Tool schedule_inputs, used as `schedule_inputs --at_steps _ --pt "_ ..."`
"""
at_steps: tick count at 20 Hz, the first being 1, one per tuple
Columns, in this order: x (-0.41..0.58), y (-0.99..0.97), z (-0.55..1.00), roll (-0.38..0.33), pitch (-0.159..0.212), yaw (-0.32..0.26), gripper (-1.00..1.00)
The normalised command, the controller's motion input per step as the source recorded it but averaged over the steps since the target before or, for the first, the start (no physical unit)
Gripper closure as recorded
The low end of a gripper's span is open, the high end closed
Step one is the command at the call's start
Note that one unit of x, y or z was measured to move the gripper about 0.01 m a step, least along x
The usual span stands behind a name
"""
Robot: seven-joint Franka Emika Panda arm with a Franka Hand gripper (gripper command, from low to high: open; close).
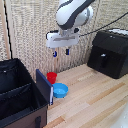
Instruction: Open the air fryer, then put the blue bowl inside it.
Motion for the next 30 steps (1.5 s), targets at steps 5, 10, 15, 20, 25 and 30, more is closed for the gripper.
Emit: schedule_inputs --at_steps 5,10,15,20,25,30 --pt "0.015 0.0 0.0 -0.002 -0.032 -0.375 -1.0" --pt "0.009 0.0 0.0 0.0 -0.029 -0.375 -1.0" --pt "0.0 0.01 0.0 -0.033 -0.033 -0.346 -1.0" --pt "0.0 0.05 0.0 -0.106 -0.032 -0.292 -1.0" --pt "0.0 0.07 0.0 -0.215 -0.017 -0.212 -1.0" --pt "0.0 0.11 -0.02 -0.341 -0.001 -0.136 -1.0"
